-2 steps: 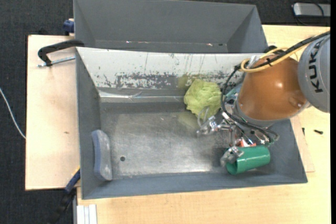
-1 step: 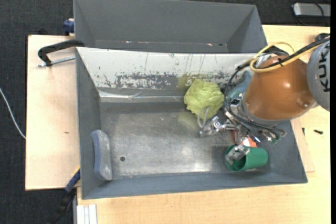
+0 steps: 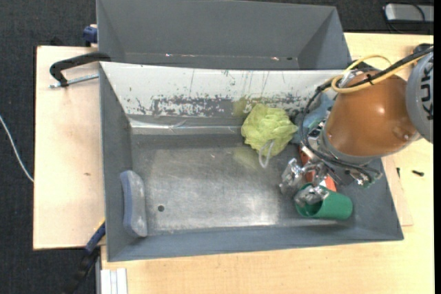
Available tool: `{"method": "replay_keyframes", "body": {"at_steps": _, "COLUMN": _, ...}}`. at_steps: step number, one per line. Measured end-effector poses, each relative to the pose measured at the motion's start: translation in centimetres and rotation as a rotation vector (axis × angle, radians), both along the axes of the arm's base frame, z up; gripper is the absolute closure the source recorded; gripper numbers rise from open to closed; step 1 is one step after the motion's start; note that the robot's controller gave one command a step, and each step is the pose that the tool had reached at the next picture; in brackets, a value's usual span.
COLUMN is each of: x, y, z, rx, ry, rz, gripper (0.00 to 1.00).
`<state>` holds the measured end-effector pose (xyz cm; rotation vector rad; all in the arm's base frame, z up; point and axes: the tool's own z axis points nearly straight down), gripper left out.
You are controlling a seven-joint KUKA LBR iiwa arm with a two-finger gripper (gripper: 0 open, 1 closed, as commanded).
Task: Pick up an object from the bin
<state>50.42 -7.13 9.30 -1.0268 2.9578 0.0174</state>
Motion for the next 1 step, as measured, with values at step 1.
{"method": "replay_keyframes", "body": {"at_steps": 1, "x": -0.03, "y": -0.03, "z": 0.0, "rx": 0.0, "ry": 0.001, "rz": 0.0, "gripper": 1.0}}
